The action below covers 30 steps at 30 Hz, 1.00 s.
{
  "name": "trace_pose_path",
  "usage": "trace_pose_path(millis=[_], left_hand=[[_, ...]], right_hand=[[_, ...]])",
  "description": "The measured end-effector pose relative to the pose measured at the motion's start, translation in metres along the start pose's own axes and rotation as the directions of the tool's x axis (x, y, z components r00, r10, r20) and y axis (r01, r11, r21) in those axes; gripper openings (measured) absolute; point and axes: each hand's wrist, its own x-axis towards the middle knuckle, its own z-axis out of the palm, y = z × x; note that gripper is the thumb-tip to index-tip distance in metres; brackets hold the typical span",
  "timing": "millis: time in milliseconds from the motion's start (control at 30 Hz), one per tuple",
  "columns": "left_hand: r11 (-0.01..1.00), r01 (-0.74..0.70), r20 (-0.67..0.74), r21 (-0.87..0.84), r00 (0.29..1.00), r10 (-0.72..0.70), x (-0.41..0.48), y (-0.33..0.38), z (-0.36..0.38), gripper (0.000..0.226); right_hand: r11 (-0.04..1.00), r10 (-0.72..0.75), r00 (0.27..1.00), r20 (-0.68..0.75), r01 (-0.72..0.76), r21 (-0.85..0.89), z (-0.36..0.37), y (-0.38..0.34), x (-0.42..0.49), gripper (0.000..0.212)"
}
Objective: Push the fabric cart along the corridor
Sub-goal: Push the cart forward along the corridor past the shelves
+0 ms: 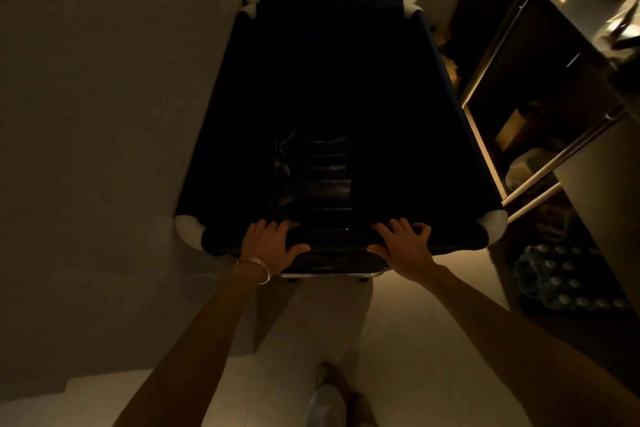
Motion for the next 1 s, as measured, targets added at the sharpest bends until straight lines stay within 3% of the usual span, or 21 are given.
trace_pose_path(millis=[100, 200, 267, 333, 433, 500, 667, 867, 1000], left_hand=[[0.999, 0.010, -0.021, -0.036, 1.000, -0.011, -0.001, 0.002, 0.000, 0.100], [0.995, -0.016, -0.088, -0.094, 0.996, 0.008, -0.005, 0.002, 0.003, 0.105], [0.993, -0.025, -0.113, -0.112, 0.993, 0.013, -0.008, 0.001, 0.005, 0.105], [0.993, -0.035, -0.115, -0.109, 0.993, 0.023, -0.008, 0.002, 0.004, 0.105], [0.992, -0.014, -0.147, -0.124, 0.989, -0.005, -0.007, 0.001, 0.003, 0.115], [0.992, 0.001, -0.158, -0.129, 0.987, -0.021, -0.008, 0.002, 0.005, 0.119], [0.994, 0.040, -0.119, -0.098, 0.991, -0.052, -0.013, 0.028, 0.004, 0.067], [0.995, -0.008, -0.149, -0.099, 0.989, -0.007, -0.007, 0.103, 0.008, 0.063], [0.998, -0.025, -0.153, -0.065, 0.988, 0.015, 0.001, 0.167, 0.009, 0.059]], right_hand=[[1.000, 0.009, 0.997, 0.071, -0.008, -0.010, -0.002, 0.004, 0.002, 0.056], [1.000, 0.013, 0.997, 0.076, -0.013, -0.003, -0.007, 0.001, 0.002, 0.081], [1.000, 0.010, 0.997, 0.077, -0.010, -0.008, -0.006, 0.000, 0.000, 0.083], [1.000, 0.014, 0.998, 0.059, -0.014, 0.008, -0.006, -0.001, -0.001, 0.080], [1.000, 0.006, 0.992, 0.122, -0.006, 0.003, -0.009, -0.001, -0.004, 0.054], [0.999, -0.037, 0.989, 0.140, 0.033, 0.026, -0.013, 0.005, -0.006, 0.049], [0.996, -0.081, 0.990, 0.117, 0.075, 0.052, -0.028, 0.050, -0.026, 0.051], [0.995, -0.095, 0.989, 0.110, 0.090, 0.051, -0.036, 0.114, -0.044, 0.052], [0.985, -0.171, 0.976, 0.138, 0.169, 0.024, -0.041, 0.152, -0.039, 0.066]])
